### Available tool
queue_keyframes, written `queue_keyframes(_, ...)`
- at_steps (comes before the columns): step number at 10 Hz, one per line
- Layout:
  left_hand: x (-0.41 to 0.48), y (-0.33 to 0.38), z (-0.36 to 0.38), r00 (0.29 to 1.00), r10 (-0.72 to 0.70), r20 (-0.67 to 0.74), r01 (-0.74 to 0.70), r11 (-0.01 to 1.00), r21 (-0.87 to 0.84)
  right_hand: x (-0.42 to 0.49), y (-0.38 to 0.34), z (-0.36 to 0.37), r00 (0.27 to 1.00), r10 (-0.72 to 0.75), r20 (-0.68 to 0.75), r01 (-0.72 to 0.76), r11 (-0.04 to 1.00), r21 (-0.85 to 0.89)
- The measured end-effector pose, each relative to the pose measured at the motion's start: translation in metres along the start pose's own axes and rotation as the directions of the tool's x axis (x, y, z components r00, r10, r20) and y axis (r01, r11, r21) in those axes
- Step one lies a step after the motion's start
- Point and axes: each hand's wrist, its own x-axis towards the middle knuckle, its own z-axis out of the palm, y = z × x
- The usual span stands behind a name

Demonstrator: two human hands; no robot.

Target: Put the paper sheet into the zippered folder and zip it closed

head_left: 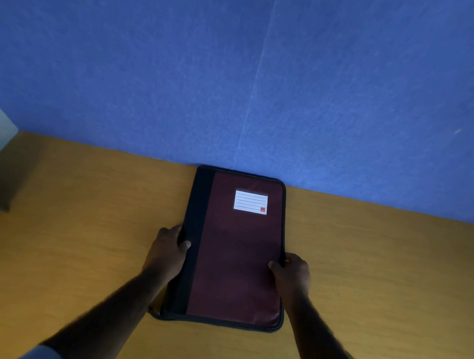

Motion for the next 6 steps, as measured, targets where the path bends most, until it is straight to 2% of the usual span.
queue_keyframes(1, -0.020, 0.008, 0.015, 0.988, 0.124, -0.093, -0.098, 0.964, 0.246, -0.007, -0.001, 0.002, 0.999, -0.033, 0.017, 0.035, 0.988, -0.151)
queue_keyframes(2, -0.033, 0.008, 0.030, 0.968, 0.240, -0.074, -0.195, 0.904, 0.381, -0.020, 0.000, 0.012, 0.993, -0.118, 0.007, 0.113, 0.932, -0.345)
queue_keyframes(3, -0.044, 0.000, 0.047, 0.947, 0.322, -0.011, -0.275, 0.824, 0.495, -0.042, 0.007, 0.034, 0.948, -0.309, 0.080, 0.299, 0.773, -0.560)
queue_keyframes(4, -0.047, -0.007, 0.048, 0.941, 0.339, 0.006, -0.294, 0.807, 0.512, -0.052, 0.013, 0.043, 0.918, -0.367, 0.153, 0.380, 0.699, -0.605)
queue_keyframes(6, -0.055, -0.020, 0.045, 0.932, 0.361, 0.045, -0.321, 0.759, 0.566, -0.062, 0.029, 0.048, 0.909, -0.390, 0.151, 0.394, 0.679, -0.619)
